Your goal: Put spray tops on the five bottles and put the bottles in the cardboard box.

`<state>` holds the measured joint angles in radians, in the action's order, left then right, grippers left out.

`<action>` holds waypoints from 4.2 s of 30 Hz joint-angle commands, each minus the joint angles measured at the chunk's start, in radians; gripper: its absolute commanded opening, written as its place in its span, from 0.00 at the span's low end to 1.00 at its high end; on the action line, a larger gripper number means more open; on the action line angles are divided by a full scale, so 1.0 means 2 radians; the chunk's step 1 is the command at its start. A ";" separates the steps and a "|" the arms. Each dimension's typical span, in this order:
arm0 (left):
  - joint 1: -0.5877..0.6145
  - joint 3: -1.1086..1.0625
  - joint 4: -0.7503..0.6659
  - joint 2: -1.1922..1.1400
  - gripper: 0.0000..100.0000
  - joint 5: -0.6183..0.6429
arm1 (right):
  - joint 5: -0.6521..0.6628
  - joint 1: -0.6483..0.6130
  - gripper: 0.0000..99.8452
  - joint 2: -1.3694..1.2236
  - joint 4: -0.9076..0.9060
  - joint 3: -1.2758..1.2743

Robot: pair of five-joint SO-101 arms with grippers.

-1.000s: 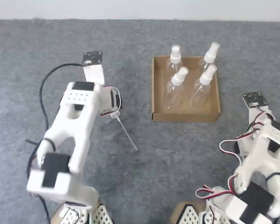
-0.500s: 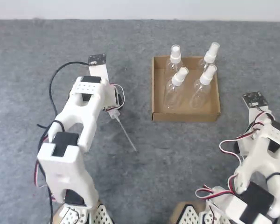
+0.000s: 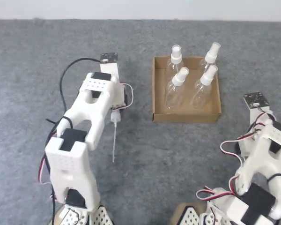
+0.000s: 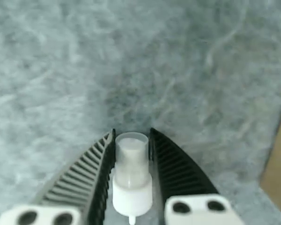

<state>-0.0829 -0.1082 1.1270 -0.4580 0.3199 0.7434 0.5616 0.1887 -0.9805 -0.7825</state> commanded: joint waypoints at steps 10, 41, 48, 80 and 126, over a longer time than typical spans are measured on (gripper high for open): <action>-0.018 0.017 0.061 0.168 0.04 -0.028 | -0.007 -0.001 0.01 -0.004 0.007 0.037; 0.093 -0.034 0.147 0.669 0.04 -0.097 | -0.236 -0.402 0.01 0.301 -0.138 0.174; 0.091 -0.034 0.118 0.737 0.04 -0.069 | -0.262 -0.600 0.01 0.408 0.009 0.024; 0.015 -0.156 -0.083 0.744 0.04 0.044 | -0.262 -0.725 0.01 0.534 0.253 -0.232; -0.056 -0.297 -0.059 0.777 0.04 0.001 | -0.370 -0.666 0.01 0.533 0.483 -0.333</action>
<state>-0.1964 -0.7035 1.0012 1.0365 0.3383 0.0637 -0.8209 1.2367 -0.0399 -1.4638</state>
